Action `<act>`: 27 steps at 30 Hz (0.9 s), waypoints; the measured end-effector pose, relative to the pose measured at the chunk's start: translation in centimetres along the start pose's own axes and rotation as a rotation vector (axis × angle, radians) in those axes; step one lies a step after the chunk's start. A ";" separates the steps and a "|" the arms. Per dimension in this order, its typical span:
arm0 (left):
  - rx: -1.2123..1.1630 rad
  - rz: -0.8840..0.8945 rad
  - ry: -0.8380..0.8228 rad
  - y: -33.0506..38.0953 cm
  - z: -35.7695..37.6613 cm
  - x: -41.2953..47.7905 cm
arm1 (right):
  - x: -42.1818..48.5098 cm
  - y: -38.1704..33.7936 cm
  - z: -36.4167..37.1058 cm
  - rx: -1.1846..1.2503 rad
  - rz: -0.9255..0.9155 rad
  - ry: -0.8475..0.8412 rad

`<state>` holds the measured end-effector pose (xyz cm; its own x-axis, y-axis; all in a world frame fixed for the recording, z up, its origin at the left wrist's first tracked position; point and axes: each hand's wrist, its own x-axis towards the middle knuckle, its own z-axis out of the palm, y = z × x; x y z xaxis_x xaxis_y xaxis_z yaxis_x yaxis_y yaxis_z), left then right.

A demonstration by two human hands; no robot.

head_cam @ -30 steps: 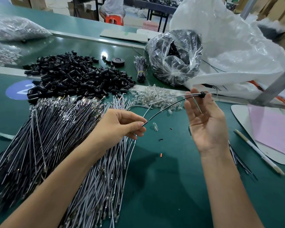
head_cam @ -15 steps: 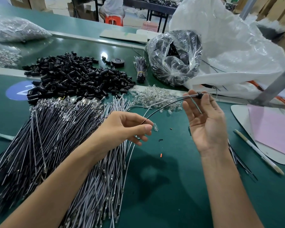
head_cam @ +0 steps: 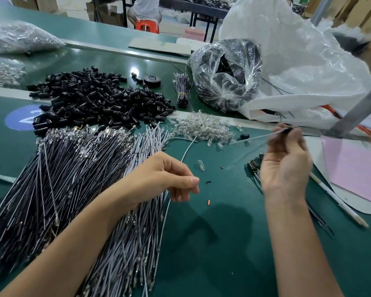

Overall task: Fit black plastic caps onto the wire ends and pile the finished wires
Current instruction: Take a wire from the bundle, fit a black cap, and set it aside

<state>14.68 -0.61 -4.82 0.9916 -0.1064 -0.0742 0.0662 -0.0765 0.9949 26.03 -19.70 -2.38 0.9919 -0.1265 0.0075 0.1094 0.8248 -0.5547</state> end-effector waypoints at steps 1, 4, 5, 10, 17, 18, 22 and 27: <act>0.022 -0.021 -0.003 -0.1 -0.1 0.0 | 0.4 -0.5 -0.2 0.054 -0.025 0.037; 0.120 -0.033 0.039 -0.5 0.0 0.1 | 0.8 -0.9 -0.5 -0.030 -0.036 0.033; 0.148 -0.025 0.054 -0.6 0.1 0.2 | 0.6 -0.6 -0.4 -0.084 0.001 -0.019; 0.086 0.070 0.153 -0.1 0.3 0.2 | -2.0 1.9 0.6 -0.440 0.168 -0.390; -0.234 0.224 0.398 0.1 0.4 0.5 | -5.2 4.4 0.9 -0.851 0.083 -0.753; -0.268 0.234 0.404 0.1 0.4 0.5 | -5.3 4.4 1.0 -0.850 0.082 -0.755; -0.337 0.286 0.381 0.1 0.3 0.5 | -5.4 4.3 1.2 -0.867 0.079 -0.773; -0.378 0.378 0.474 0.2 0.4 0.5 | -5.4 4.4 1.2 -0.936 0.058 -0.837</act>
<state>15.18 -1.08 -4.65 0.8904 0.3910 0.2330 -0.3425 0.2385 0.9087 21.20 -14.69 -3.89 0.7676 0.5675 0.2979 0.3172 0.0675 -0.9460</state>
